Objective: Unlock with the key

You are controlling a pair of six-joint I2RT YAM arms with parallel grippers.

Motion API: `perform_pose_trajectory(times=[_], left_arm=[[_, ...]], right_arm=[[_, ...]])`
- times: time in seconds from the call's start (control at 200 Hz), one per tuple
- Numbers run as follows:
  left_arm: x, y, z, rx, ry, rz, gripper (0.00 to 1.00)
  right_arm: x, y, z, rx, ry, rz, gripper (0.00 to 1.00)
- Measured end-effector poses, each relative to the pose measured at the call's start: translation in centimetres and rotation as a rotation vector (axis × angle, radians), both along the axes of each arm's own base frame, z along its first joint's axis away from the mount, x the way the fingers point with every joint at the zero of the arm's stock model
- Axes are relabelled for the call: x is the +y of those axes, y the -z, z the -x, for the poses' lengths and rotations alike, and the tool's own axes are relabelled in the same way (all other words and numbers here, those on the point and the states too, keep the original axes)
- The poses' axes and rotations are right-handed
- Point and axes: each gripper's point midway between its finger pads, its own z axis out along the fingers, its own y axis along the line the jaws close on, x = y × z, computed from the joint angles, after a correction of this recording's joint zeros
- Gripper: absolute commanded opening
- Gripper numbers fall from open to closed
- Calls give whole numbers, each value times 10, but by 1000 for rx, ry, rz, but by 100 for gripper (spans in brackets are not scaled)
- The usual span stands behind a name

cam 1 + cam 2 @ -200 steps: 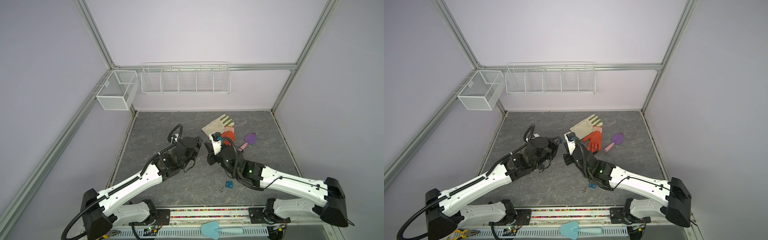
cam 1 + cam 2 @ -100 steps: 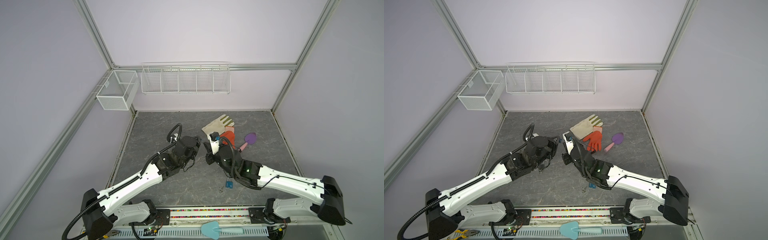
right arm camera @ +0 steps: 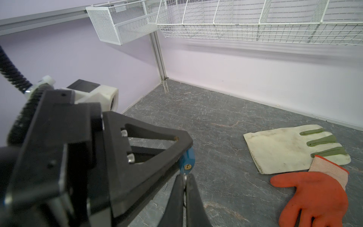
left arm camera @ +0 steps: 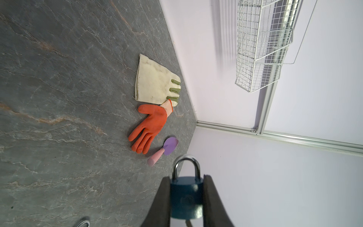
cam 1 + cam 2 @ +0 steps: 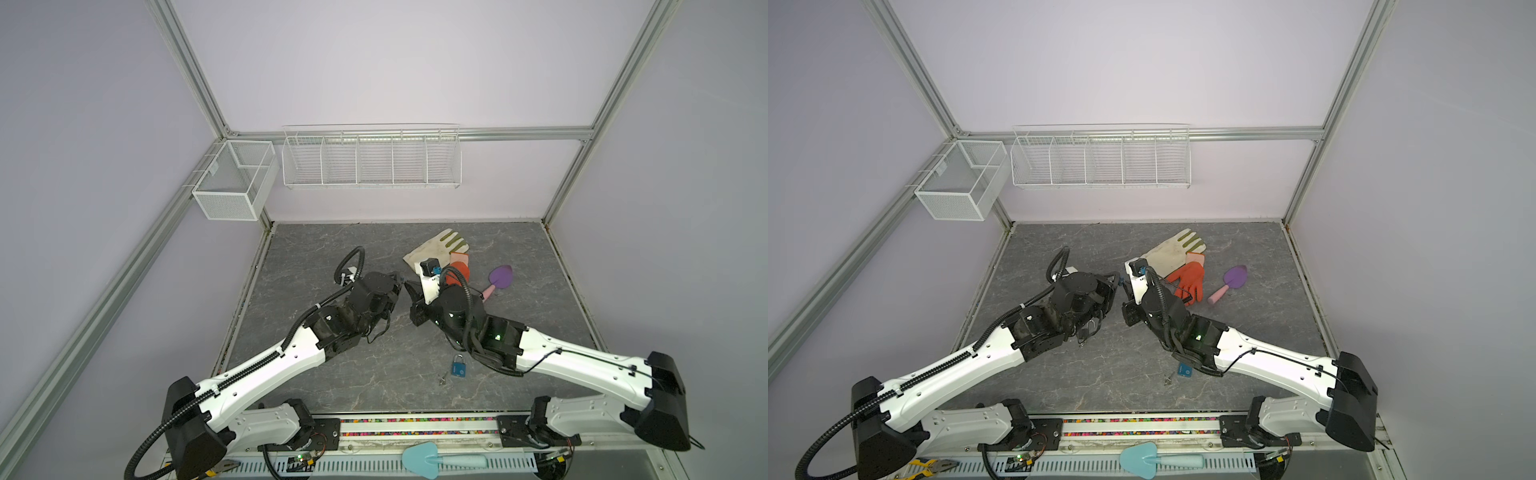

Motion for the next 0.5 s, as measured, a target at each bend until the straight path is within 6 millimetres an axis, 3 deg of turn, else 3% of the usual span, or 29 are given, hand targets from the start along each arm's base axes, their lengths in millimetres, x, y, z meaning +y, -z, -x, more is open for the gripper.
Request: perform_pose_trajectory(times=[0.22, 0.5], left_arm=[[-7, -4, 6, 2, 32, 24, 0], [-2, -14, 9, 1, 21, 74, 0]], right_arm=[[-4, 4, 17, 15, -64, -17, 6], [-22, -8, 16, -26, -16, -26, 6]])
